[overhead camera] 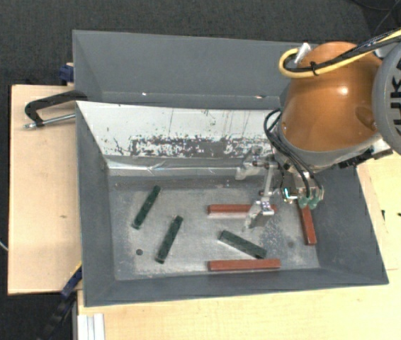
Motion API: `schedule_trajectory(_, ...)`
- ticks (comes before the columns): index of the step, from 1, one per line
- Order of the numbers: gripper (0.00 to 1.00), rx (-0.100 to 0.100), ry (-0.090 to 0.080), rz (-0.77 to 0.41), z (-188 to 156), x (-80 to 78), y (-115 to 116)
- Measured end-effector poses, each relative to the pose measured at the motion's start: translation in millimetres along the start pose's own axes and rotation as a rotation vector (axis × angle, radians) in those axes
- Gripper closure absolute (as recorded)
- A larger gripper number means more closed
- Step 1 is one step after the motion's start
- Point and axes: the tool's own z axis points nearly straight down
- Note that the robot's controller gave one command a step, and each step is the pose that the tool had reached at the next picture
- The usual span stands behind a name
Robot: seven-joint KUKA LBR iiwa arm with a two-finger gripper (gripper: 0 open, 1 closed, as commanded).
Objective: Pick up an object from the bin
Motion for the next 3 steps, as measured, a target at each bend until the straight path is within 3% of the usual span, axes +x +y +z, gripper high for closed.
schedule_trajectory(1, 0.00, -0.001, -0.009, 0.001, -4, -1.5, 0)
schedule_trajectory(2, 0.00, 0.000, -0.014, -0.048, 50, -14.7, -44)
schedule_trajectory(3, 0.00, 0.002, -0.015, -0.022, 104, -48.7, -52)
